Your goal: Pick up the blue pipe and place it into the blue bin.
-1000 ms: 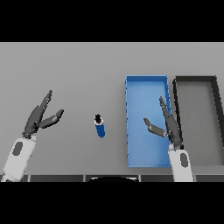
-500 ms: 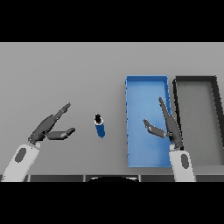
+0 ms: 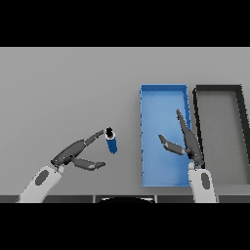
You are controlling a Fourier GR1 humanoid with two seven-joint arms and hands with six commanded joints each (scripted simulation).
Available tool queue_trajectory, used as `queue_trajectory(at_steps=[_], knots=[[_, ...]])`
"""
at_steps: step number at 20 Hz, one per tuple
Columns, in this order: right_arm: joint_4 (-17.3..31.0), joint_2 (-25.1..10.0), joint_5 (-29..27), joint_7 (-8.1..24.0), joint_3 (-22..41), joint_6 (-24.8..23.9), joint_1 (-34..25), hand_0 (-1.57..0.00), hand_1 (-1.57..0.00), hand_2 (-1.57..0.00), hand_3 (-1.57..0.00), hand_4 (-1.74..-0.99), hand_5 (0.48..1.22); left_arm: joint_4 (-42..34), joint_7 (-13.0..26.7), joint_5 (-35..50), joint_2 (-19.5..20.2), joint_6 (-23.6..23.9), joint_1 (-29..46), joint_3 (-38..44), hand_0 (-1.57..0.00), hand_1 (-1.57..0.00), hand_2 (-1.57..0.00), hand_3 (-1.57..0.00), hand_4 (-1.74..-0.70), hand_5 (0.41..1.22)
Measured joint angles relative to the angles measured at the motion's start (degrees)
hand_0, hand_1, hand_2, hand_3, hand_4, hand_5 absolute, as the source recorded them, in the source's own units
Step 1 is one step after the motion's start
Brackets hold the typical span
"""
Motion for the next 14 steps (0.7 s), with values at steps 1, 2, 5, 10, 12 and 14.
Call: queue_trajectory(at_steps=[1,2,5,10,12,14], knots=[[0.4,-0.1,0.0,1.3,-0.3,-0.1,-0.9,0.00,0.00,0.00,0.00,-1.210,0.564,0.0,-0.1,0.2,-1.2,0.1,-0.9,-0.3,0.00,0.00,0.00,0.00,-1.15,0.484],[0.5,0.0,-0.4,1.7,-0.5,-0.1,-1.0,0.00,0.00,0.00,0.00,-1.211,0.560,0.9,-0.1,-0.3,-2.3,0.4,-1.8,-0.6,0.00,0.00,0.00,0.00,-1.15,0.486],[-0.1,-0.2,-1.3,0.2,-0.7,0.6,0.0,0.00,0.00,0.00,0.00,-1.206,0.554,5.5,-1.5,-2.9,-7.2,2.4,-3.5,-1.9,0.00,0.00,0.00,0.00,-1.13,0.488],[0.2,0.3,-1.0,0.3,-0.5,0.3,0.1,0.00,0.00,0.00,0.00,-1.202,0.549,12.0,-2.9,-2.4,-12.3,3.2,-5.5,-1.4,0.00,0.00,0.00,0.00,-1.14,0.497],[0.0,0.2,-1.6,0.1,-0.9,0.6,0.7,0.00,0.00,0.00,0.00,-1.200,0.547,15.4,-4.2,-4.4,-13.8,4.4,-6.3,-1.7,0.00,0.00,0.00,0.00,-1.10,0.497],[0.5,-0.2,-1.6,0.3,-1.2,0.5,0.2,0.00,0.00,0.00,0.00,-1.195,0.548,17.3,-6.2,-5.8,-15.3,5.1,-7.2,-2.2,0.00,0.00,-0.02,0.00,-1.10,0.517]])
